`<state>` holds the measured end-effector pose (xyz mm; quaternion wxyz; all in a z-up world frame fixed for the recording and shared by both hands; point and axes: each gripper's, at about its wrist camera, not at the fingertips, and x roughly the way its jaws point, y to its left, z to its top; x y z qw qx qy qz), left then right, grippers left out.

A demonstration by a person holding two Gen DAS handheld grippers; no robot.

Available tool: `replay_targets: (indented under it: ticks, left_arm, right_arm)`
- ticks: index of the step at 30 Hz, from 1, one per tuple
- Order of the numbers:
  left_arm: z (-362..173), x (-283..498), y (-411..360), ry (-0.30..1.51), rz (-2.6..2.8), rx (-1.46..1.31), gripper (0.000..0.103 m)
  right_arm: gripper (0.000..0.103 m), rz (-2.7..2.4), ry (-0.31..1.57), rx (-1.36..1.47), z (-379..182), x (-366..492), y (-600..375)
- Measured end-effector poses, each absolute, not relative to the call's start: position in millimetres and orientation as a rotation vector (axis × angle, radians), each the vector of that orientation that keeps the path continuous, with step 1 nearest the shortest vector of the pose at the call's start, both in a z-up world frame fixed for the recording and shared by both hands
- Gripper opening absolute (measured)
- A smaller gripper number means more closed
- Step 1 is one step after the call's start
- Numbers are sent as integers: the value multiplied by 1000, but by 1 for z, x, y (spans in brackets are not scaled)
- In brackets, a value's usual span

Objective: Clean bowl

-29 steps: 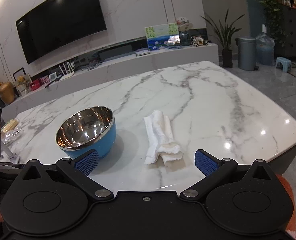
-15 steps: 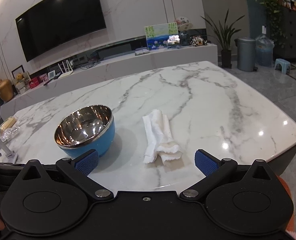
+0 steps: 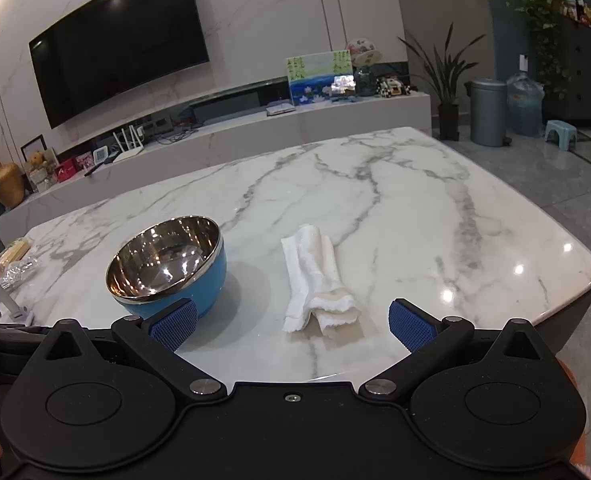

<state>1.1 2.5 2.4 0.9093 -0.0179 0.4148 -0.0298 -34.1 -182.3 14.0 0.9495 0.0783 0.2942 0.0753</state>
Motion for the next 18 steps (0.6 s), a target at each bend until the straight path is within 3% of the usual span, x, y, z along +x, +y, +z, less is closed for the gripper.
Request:
replay_targets:
  ticks: [18]
  left_arm:
    - [2, 2, 6, 858, -70, -37, 91]
  right_arm:
    - [102, 152, 602, 164, 12, -35, -185]
